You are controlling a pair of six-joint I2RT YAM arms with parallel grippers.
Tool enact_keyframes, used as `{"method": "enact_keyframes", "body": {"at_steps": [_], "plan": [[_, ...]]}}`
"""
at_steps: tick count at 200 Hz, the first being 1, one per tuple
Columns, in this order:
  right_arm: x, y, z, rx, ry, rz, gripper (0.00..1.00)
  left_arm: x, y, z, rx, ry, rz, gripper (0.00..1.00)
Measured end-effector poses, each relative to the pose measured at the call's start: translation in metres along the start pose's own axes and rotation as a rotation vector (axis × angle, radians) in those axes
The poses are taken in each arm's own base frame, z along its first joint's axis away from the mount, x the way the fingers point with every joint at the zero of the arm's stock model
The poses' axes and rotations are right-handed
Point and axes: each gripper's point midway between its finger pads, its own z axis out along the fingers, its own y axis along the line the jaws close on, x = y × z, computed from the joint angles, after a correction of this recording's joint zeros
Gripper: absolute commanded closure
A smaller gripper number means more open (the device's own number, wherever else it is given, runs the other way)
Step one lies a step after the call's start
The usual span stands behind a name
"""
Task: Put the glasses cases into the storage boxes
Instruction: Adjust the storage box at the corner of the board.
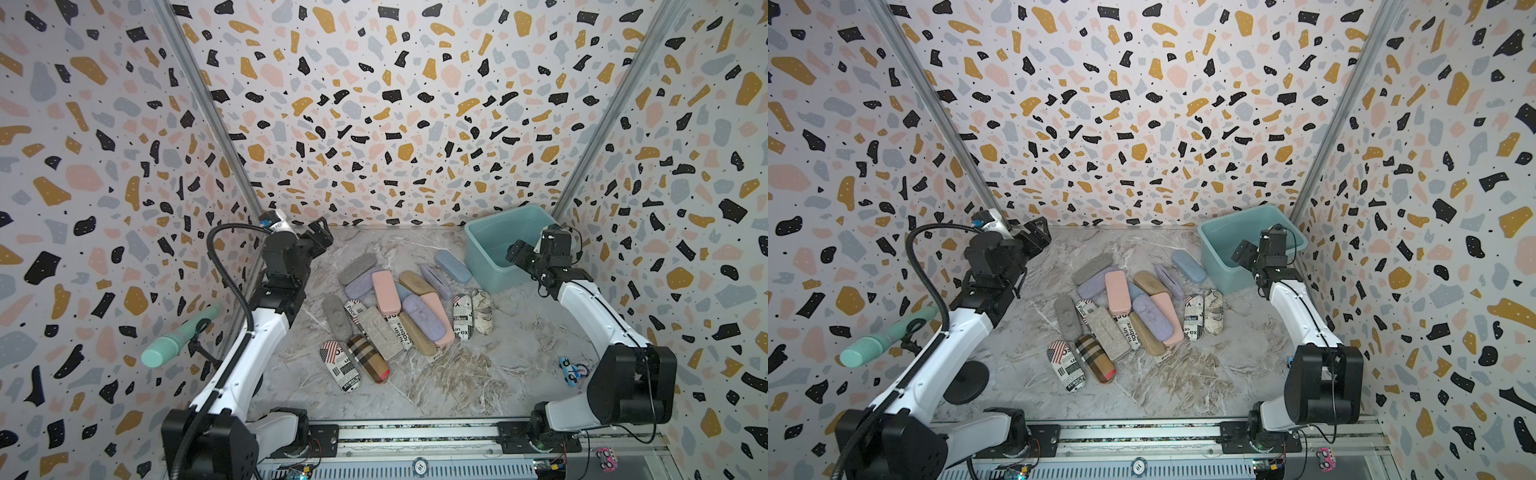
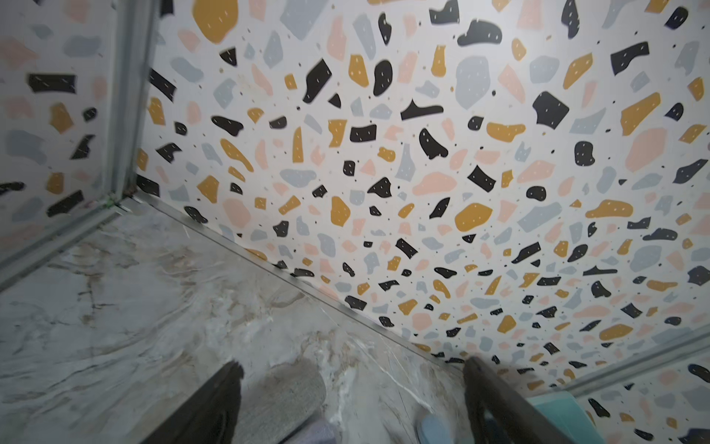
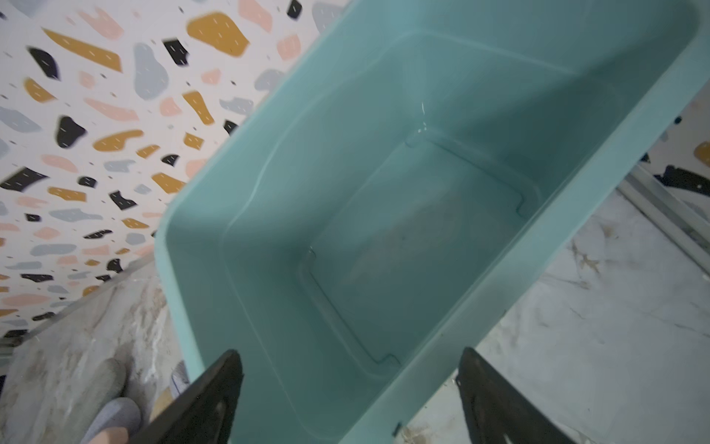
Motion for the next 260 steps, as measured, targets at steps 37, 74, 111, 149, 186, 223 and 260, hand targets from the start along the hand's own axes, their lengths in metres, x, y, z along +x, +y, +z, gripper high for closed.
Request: {"method": "enact_keyframes", "body": {"at_steps": [37, 74, 111, 149, 186, 223, 260], "plan": [[0.017, -0.008, 0.0, 0.022, 0.058, 0.019, 0.21, 0.024, -0.014, 0.008, 0.045, 0.099, 0.038, 0.12], [0.021, -0.008, 0.001, 0.017, 0.073, 0.027, 0.28, 0.035, -0.014, 0.003, 0.062, 0.123, 0.065, 0.11], [0.021, -0.025, 0.002, 0.042, 0.082, 0.038, 0.4, 0.046, -0.011, 0.003, 0.068, 0.154, 0.074, 0.11], [0.014, -0.054, -0.009, 0.083, 0.054, 0.063, 0.41, 0.047, -0.012, 0.002, 0.078, 0.158, 0.078, 0.11], [0.002, -0.088, -0.016, 0.175, 0.015, 0.085, 0.38, 0.048, -0.014, 0.002, 0.088, 0.165, 0.078, 0.11], [-0.005, -0.111, -0.017, 0.283, 0.003, 0.065, 0.34, 0.049, -0.015, 0.001, 0.095, 0.171, 0.077, 0.11], [-0.007, -0.06, -0.021, 0.279, -0.013, -0.076, 0.23, 0.05, -0.015, 0.001, 0.098, 0.172, 0.077, 0.11]]}}
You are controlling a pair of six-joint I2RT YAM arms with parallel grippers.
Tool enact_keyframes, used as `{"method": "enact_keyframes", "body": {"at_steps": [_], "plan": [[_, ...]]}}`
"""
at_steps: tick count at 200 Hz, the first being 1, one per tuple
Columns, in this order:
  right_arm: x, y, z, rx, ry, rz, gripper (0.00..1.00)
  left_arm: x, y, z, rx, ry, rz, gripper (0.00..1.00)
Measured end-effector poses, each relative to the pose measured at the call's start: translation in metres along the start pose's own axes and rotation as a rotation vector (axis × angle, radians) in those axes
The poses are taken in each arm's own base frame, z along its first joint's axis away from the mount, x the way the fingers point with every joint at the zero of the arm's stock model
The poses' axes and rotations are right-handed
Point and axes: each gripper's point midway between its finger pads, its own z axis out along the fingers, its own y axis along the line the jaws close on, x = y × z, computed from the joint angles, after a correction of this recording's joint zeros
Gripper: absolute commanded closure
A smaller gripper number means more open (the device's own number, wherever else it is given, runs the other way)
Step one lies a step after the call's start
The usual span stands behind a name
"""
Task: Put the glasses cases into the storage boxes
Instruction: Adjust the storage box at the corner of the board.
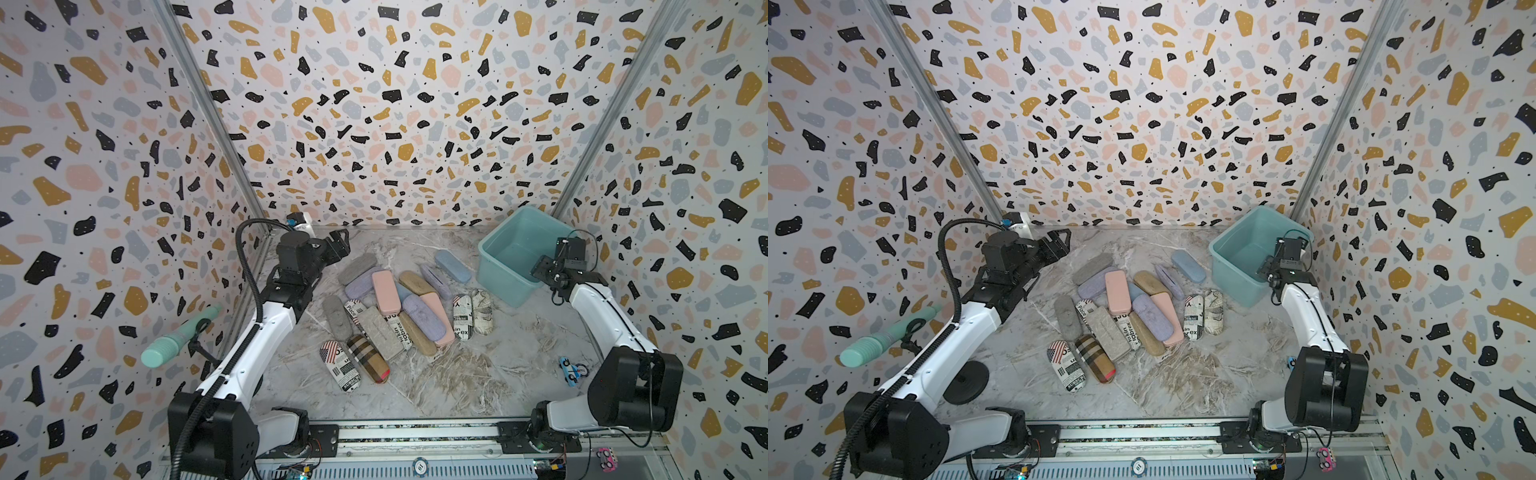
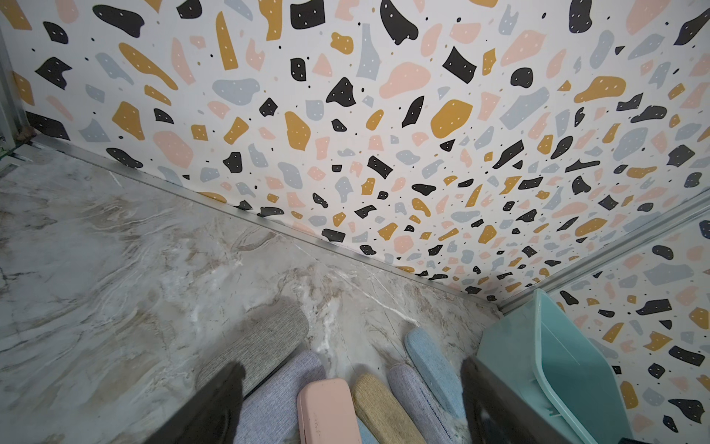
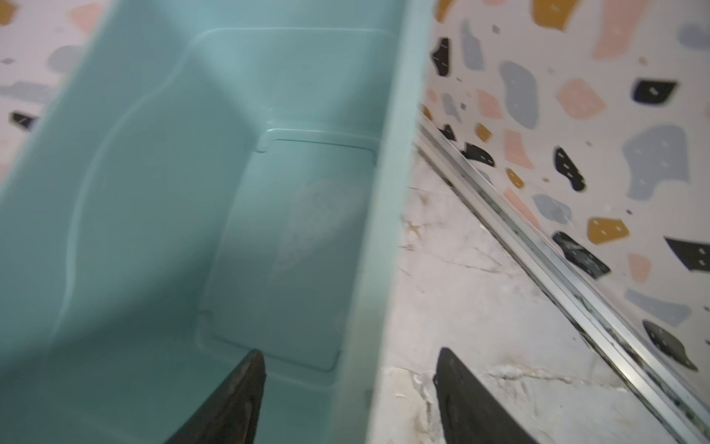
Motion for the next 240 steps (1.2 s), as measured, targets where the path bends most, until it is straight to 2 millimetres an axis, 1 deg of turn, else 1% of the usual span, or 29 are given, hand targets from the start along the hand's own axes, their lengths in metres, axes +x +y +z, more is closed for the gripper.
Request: {"method": "enact_keyframes", "body": {"at_steps": [2, 4, 13, 19, 25, 30, 33, 44, 49, 57, 66, 80, 95, 118, 137, 154, 169, 201, 208, 225, 233, 240], "plan": [[-0.001, 0.001, -0.001, 0.004, -0.004, -0.004, 0.23, 0.0, 0.0, 0.0, 0.0, 0.001, 0.0, 0.11], [-0.002, 0.009, -0.004, -0.001, -0.012, -0.024, 0.22, 0.0, 0.0, 0.0, 0.0, 0.001, 0.0, 0.11], [-0.007, 0.032, -0.013, -0.041, -0.036, -0.056, 0.21, 0.001, 0.0, 0.0, -0.001, 0.001, 0.001, 0.11], [-0.01, 0.043, -0.018, -0.061, -0.05, -0.071, 0.21, 0.002, 0.001, 0.0, -0.001, 0.002, 0.001, 0.11], [-0.012, 0.061, -0.025, -0.101, -0.061, -0.092, 0.2, 0.002, 0.001, 0.0, -0.002, 0.004, 0.002, 0.11], [-0.013, 0.069, -0.027, -0.117, -0.065, -0.1, 0.2, 0.002, 0.001, 0.0, -0.002, 0.004, 0.002, 0.11], [-0.014, 0.079, -0.03, -0.139, -0.071, -0.11, 0.2, 0.003, 0.002, 0.001, -0.002, 0.005, 0.002, 0.11], [-0.016, 0.1, -0.034, -0.184, -0.072, -0.132, 0.2, 0.004, 0.002, 0.001, -0.002, 0.008, 0.002, 0.11], [-0.016, 0.111, -0.034, -0.203, -0.07, -0.142, 0.2, 0.004, 0.002, 0.001, -0.001, 0.009, 0.002, 0.11], [-0.016, 0.123, -0.03, -0.218, -0.063, -0.154, 0.2, 0.005, 0.002, 0.001, 0.001, 0.011, 0.002, 0.11], [-0.015, 0.138, -0.023, -0.234, -0.053, -0.167, 0.18, 0.005, 0.002, 0.001, 0.002, 0.012, 0.002, 0.11], [-0.007, 0.153, -0.008, -0.26, -0.025, -0.177, 0.16, 0.006, 0.001, 0.001, 0.004, 0.013, 0.002, 0.11], [0.001, 0.163, 0.01, -0.273, 0.02, -0.176, 0.15, 0.006, 0.001, 0.001, 0.008, 0.015, 0.002, 0.11], [0.004, 0.18, 0.035, -0.293, 0.058, -0.168, 0.14, 0.006, 0.001, 0.001, 0.008, 0.016, 0.002, 0.11], [0.014, 0.184, 0.051, -0.292, 0.09, -0.162, 0.14, 0.008, 0.001, 0.002, 0.008, 0.021, 0.002, 0.12], [0.019, 0.185, 0.059, -0.287, 0.107, -0.162, 0.16, 0.01, 0.002, 0.003, 0.011, 0.028, 0.001, 0.12], [0.014, 0.189, 0.062, -0.289, 0.099, -0.158, 0.22, 0.011, 0.002, 0.004, 0.013, 0.033, 0.001, 0.12], [-0.002, 0.198, 0.067, -0.294, 0.07, -0.154, 0.38, 0.012, 0.001, 0.004, 0.017, 0.038, 0.001, 0.12], [-0.002, 0.198, 0.068, -0.291, 0.069, -0.157, 0.4, 0.013, 0.001, 0.005, 0.017, 0.039, 0.001, 0.12], [-0.002, 0.197, 0.069, -0.283, 0.07, -0.171, 0.48, 0.014, 0.001, 0.005, 0.019, 0.042, 0.001, 0.12], [-0.001, 0.195, 0.069, -0.279, 0.072, -0.181, 0.54, 0.014, 0.001, 0.005, 0.02, 0.044, 0.0, 0.12], [0.0, 0.194, 0.07, -0.272, 0.074, -0.184, 0.56, 0.014, 0.001, 0.005, 0.021, 0.044, 0.0, 0.12]]}}
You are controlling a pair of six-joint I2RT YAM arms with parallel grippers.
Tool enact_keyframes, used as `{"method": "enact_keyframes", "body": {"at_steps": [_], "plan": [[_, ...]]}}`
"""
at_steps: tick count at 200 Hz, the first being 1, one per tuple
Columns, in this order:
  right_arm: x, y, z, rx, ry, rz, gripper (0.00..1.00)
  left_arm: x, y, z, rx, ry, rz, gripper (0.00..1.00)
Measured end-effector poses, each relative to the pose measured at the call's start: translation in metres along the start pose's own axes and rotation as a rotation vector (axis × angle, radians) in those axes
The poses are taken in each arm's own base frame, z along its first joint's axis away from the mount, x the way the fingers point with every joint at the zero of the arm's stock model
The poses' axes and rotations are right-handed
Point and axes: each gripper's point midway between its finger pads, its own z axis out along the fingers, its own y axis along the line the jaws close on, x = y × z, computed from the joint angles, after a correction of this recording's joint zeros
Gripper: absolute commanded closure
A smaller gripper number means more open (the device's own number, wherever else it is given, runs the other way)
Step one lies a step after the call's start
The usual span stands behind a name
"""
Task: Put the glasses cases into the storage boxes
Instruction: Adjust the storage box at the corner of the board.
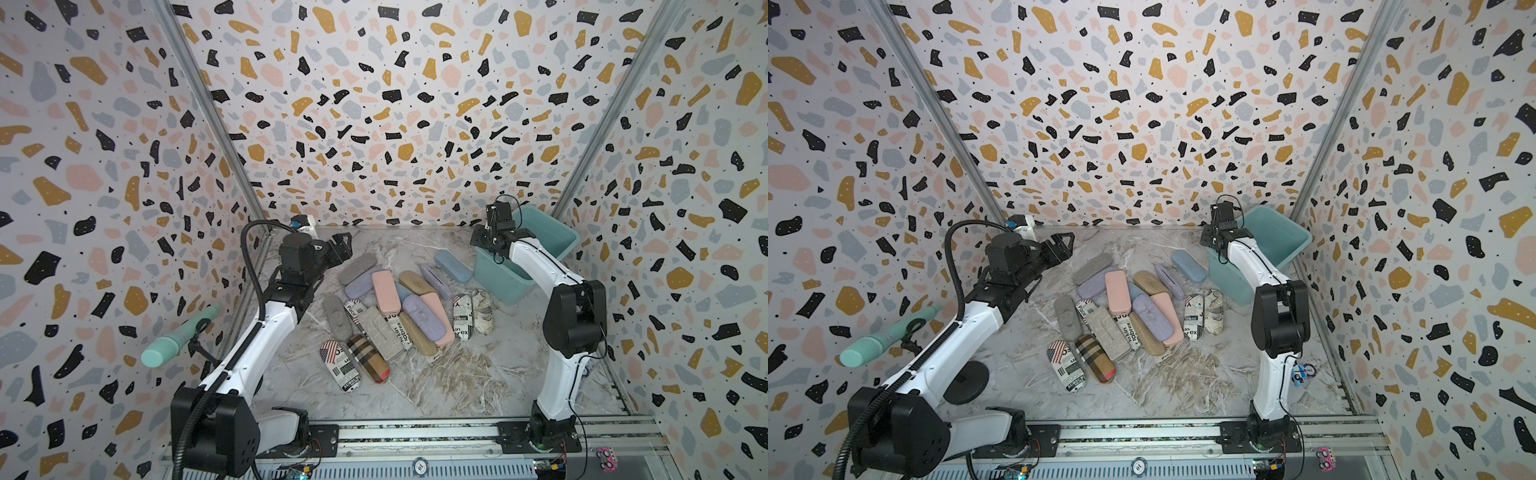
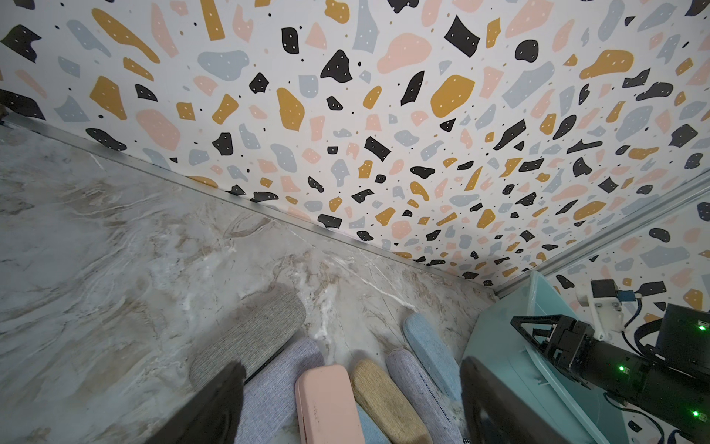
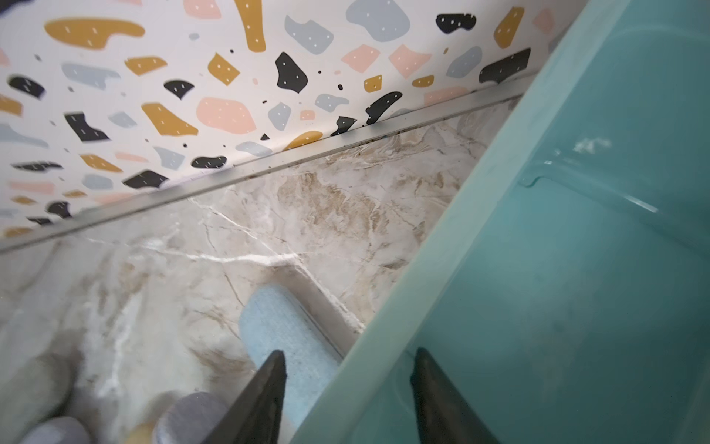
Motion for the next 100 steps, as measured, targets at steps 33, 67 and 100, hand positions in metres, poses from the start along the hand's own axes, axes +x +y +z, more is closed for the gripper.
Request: {"method": "enact_keyframes", "body": {"at_steps": [33, 67, 100], "plan": [[0.002, -0.012, -0.005, 0.015, 0.003, -0.024, 0.66, 0.001, -0.001, 0.0, 0.007, 0.005, 0.0, 0.12], [0.015, -0.026, -0.025, 0.019, 0.016, -0.072, 0.72, 0.003, -0.001, 0.001, 0.011, 0.012, -0.001, 0.12], [0.037, -0.042, -0.054, 0.007, 0.029, -0.118, 0.73, 0.003, -0.002, 0.002, 0.016, 0.013, -0.001, 0.12]]}}
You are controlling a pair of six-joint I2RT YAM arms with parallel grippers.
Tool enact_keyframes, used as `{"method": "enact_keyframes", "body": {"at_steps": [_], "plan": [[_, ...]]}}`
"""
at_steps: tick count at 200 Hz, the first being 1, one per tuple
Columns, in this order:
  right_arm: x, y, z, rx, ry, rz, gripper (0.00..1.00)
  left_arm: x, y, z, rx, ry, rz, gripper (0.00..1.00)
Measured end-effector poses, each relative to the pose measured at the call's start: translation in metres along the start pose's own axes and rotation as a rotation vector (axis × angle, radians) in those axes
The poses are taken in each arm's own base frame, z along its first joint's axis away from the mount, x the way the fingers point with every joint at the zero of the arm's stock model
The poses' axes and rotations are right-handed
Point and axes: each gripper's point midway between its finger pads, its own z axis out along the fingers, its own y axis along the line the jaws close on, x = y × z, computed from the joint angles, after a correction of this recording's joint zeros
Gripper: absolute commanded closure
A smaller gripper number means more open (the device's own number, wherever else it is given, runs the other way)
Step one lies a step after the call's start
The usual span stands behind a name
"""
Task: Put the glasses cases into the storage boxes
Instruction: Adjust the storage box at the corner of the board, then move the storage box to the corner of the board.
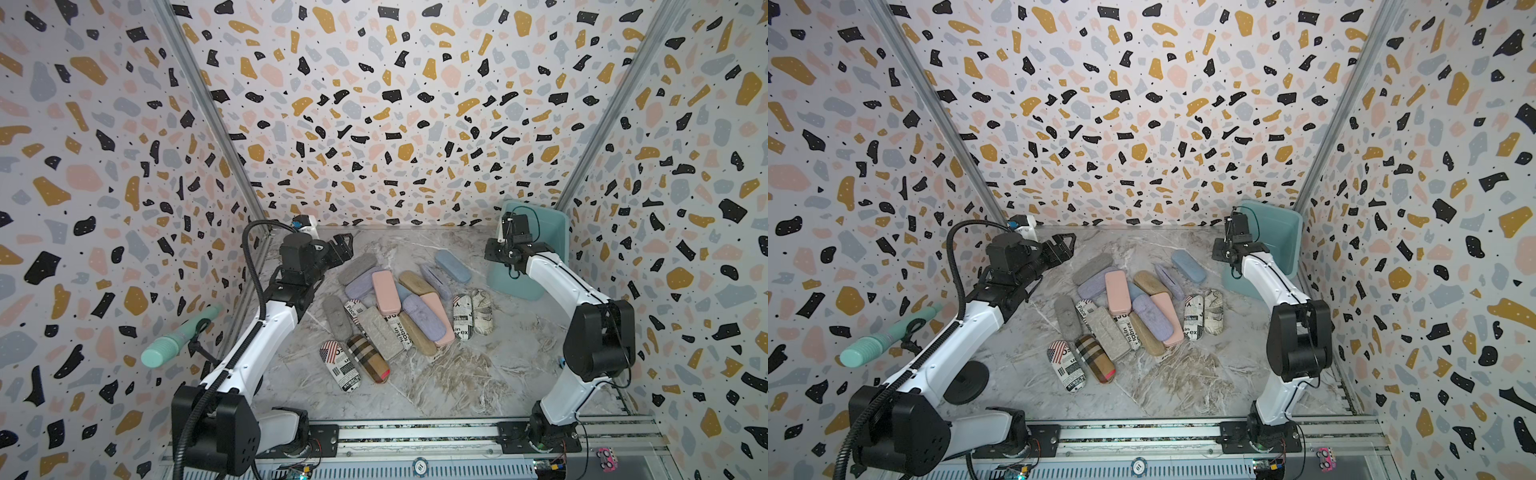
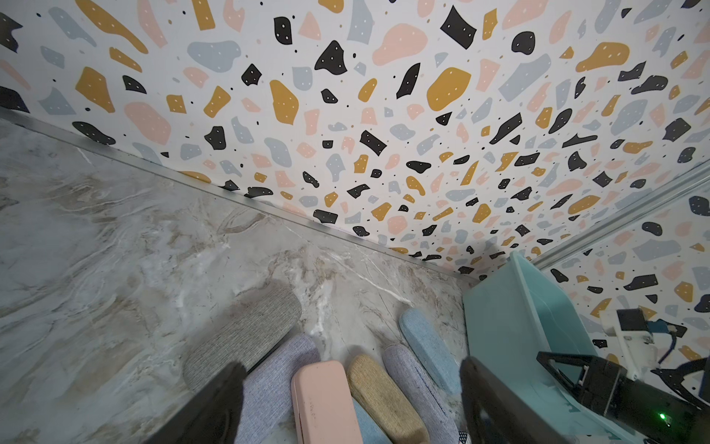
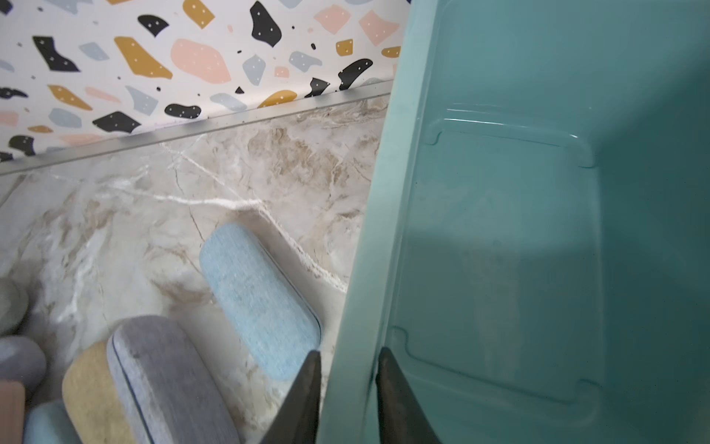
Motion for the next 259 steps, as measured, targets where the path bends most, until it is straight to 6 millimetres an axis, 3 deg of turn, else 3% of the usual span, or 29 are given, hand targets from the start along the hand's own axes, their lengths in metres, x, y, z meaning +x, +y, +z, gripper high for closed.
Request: {"method": "enact_keyframes", "body": {"at_steps": [51, 70, 90, 120, 154, 168, 185, 221, 259], "plan": [[0.038, -0.007, -0.042, -0.065, 0.011, -0.092, 0.66, 0.002, -0.008, 0.002, 0.036, 0.004, 0.005, 0.12], [0.046, -0.007, -0.05, -0.08, 0.014, -0.124, 0.53, 0.005, -0.012, 0.004, 0.052, 0.013, 0.008, 0.12], [0.05, -0.008, -0.056, -0.079, 0.021, -0.145, 0.33, 0.01, -0.017, 0.005, 0.068, 0.024, 0.016, 0.12], [0.046, -0.01, -0.063, -0.07, 0.015, -0.153, 0.26, 0.014, -0.023, 0.005, 0.083, 0.034, 0.028, 0.12], [0.009, -0.002, -0.061, -0.069, -0.04, -0.151, 0.29, 0.016, -0.023, 0.005, 0.085, 0.034, 0.038, 0.11], [-0.013, 0.002, -0.052, -0.071, -0.067, -0.149, 0.37, 0.018, -0.022, 0.006, 0.083, 0.038, 0.04, 0.11], [-0.026, 0.004, -0.032, -0.081, -0.059, -0.15, 0.41, 0.019, -0.021, 0.006, 0.081, 0.04, 0.042, 0.11], [-0.023, -0.003, 0.013, -0.075, 0.01, -0.151, 0.46, 0.019, -0.022, 0.006, 0.081, 0.041, 0.046, 0.11], [-0.016, -0.004, 0.027, -0.069, 0.047, -0.171, 0.72, 0.022, -0.021, 0.008, 0.079, 0.049, 0.048, 0.11]]}}
